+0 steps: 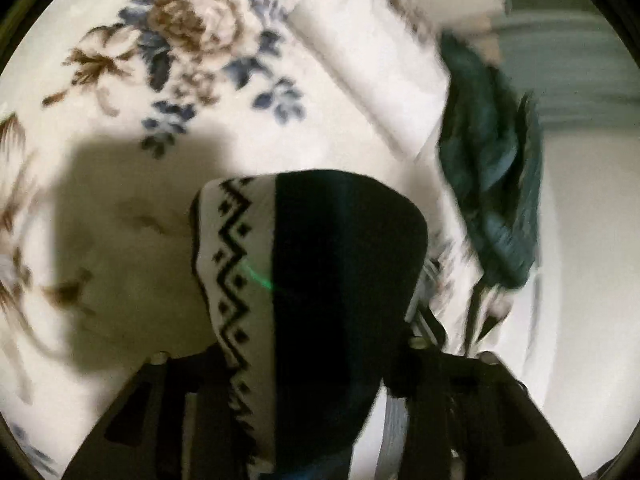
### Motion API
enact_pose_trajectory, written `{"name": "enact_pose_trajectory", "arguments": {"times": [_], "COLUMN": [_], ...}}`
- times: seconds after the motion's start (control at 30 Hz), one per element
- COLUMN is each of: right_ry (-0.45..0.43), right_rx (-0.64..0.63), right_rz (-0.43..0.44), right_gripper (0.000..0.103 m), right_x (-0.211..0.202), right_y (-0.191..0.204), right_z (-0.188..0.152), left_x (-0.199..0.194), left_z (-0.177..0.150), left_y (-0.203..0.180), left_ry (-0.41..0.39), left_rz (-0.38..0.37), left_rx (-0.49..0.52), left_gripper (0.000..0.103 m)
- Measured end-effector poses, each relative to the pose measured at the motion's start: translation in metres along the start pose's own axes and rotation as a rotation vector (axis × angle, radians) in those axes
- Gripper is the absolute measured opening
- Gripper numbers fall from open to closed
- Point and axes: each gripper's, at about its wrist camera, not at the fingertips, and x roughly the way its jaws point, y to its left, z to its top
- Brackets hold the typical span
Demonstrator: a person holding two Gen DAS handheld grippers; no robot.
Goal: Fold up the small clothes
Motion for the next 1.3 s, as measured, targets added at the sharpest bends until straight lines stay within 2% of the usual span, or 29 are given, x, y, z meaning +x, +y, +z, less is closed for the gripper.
{"name": "enact_pose_trajectory", "arguments": {"times": [0.03, 0.1, 0.17, 0.23, 0.33, 0.4, 0.47, 0.5, 0.57, 0.67, 0.7, 0.77, 0.8, 0.83, 0.87, 0.9, 1.0, 1.07, 1.17, 1.27, 1.3], "right_ry": [-0.006, -0.039, -0.066, -0.052, -0.065, -0.068, -0.074, -0.079, -0.089, -0.123, -0.131, -0.157, -0.167, -0.174, -0.181, -0.185, -0.159, -0.127, -0.097, -0.048, -0.031], "right_rx": [0.018, 0.045, 0.097, 0.091, 0.037, 0.014, 0.008, 0.011, 0.02, 0.007, -0.005, -0.043, -0.065, -0.091, -0.116, -0.149, -0.232, -0.268, -0.291, -0.269, -0.266], "right_rz": [-0.021, -0.06, -0.071, -0.129, -0.214, -0.274, -0.32, -0.336, -0.357, -0.391, -0.409, -0.426, -0.439, -0.443, -0.45, -0.457, -0.444, -0.411, -0.351, -0.265, -0.212], "right_gripper": [0.015, 0.018, 0.025, 0.056, 0.069, 0.071, 0.071, 0.071, 0.073, 0.08, 0.08, 0.08, 0.08, 0.08, 0.08, 0.08, 0.08, 0.081, 0.081, 0.081, 0.074], "right_x": [0.011, 0.025, 0.027, 0.026, 0.008, -0.008, -0.033, -0.043, -0.069, -0.091, -0.109, -0.107, -0.105, -0.103, -0.102, -0.095, -0.073, -0.054, -0.03, -0.014, -0.012], "right_y": [-0.003, -0.009, -0.013, -0.01, -0.005, -0.002, -0.007, -0.006, -0.011, -0.006, -0.011, 0.003, 0.009, 0.011, 0.015, 0.02, 0.029, 0.031, 0.031, 0.031, 0.032], "right_z": [-0.016, -0.03, -0.029, -0.027, -0.036, -0.047, -0.059, -0.061, -0.071, -0.075, -0.069, -0.05, -0.04, -0.026, -0.009, 0.005, 0.052, 0.083, 0.121, 0.141, 0.145], "left_x": [0.005, 0.007, 0.006, -0.005, -0.039, -0.069, -0.084, -0.096, -0.103, -0.086, -0.077, -0.06, -0.052, -0.049, -0.046, -0.041, -0.024, -0.018, -0.02, -0.037, -0.048], "left_z": [0.003, 0.003, 0.002, -0.001, -0.014, -0.034, -0.052, -0.07, -0.095, -0.138, -0.147, -0.155, -0.157, -0.156, -0.154, -0.15, -0.141, -0.136, -0.131, -0.127, -0.124], "left_y": [0.008, 0.016, 0.019, 0.015, 0.009, 0.005, 0.004, 0.011, 0.025, 0.061, 0.074, 0.092, 0.1, 0.102, 0.103, 0.105, 0.104, 0.102, 0.099, 0.087, 0.076], "left_ry": [0.037, 0.06, 0.062, 0.028, -0.04, -0.107, -0.147, -0.164, -0.151, -0.067, -0.041, 0.002, 0.002, -0.008, -0.016, -0.015, 0.02, 0.038, 0.029, -0.023, -0.06], "left_rz": [0.032, 0.051, 0.066, 0.069, 0.107, 0.21, 0.302, 0.382, 0.448, 0.582, 0.608, 0.637, 0.643, 0.643, 0.636, 0.62, 0.718, 0.753, 0.74, 0.724, 0.731], "left_rx": [0.012, 0.022, 0.031, 0.042, 0.031, 0.06, 0.086, 0.086, 0.069, 0.048, 0.035, 0.006, 0.0, 0.004, 0.0, -0.017, -0.07, -0.094, -0.133, -0.132, -0.112], "left_gripper": [0.066, 0.077, 0.079, 0.079, 0.079, 0.079, 0.079, 0.079, 0.079, 0.079, 0.079, 0.079, 0.082, 0.087, 0.1, 0.103, 0.103, 0.103, 0.103, 0.103, 0.103]}}
